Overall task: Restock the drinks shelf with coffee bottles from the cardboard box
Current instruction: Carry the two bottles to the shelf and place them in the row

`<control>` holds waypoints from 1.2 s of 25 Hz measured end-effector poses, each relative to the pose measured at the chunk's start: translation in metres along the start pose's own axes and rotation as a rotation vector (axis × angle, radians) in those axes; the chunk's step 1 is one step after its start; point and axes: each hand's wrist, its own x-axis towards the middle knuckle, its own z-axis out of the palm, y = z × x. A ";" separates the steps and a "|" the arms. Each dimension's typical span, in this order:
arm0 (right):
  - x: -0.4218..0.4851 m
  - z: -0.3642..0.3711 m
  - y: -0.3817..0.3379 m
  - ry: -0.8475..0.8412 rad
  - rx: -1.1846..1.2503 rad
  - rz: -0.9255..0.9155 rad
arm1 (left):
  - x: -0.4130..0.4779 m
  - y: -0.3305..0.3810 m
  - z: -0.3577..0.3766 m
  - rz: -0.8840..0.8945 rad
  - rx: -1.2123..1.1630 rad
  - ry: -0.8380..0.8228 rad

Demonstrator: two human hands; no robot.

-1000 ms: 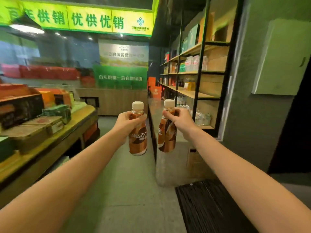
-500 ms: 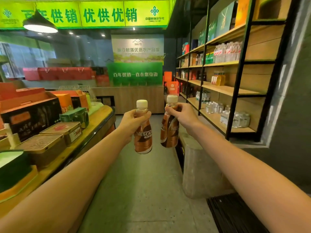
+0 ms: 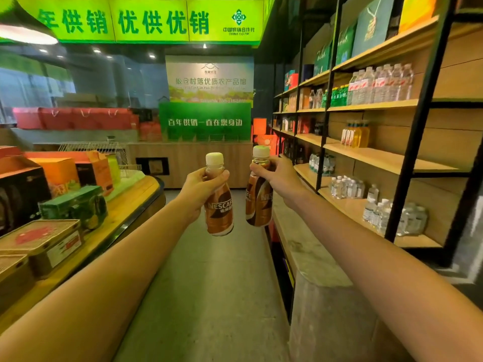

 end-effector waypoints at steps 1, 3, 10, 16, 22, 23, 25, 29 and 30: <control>0.023 0.002 0.011 -0.003 -0.005 0.012 | 0.025 -0.006 0.005 -0.005 -0.001 -0.017; 0.068 0.005 0.033 0.000 -0.030 0.035 | 0.077 -0.021 0.015 -0.012 -0.019 -0.056; 0.245 0.032 0.133 0.091 -0.105 0.042 | 0.280 -0.070 0.041 0.016 -0.076 -0.176; 0.381 0.034 0.177 0.204 -0.128 0.113 | 0.448 -0.080 0.069 0.025 -0.065 -0.327; 0.496 0.004 0.244 0.315 -0.170 0.171 | 0.584 -0.118 0.146 -0.009 -0.104 -0.458; 0.512 -0.004 0.257 0.333 -0.178 0.176 | 0.603 -0.122 0.162 -0.011 -0.116 -0.478; 0.545 -0.024 0.285 0.359 -0.184 0.185 | 0.641 -0.133 0.199 -0.011 -0.127 -0.514; 0.619 -0.083 0.340 0.402 -0.218 0.208 | 0.720 -0.139 0.283 0.034 -0.118 -0.607; 0.641 -0.103 0.351 0.417 -0.233 0.207 | 0.742 -0.137 0.309 0.043 -0.133 -0.622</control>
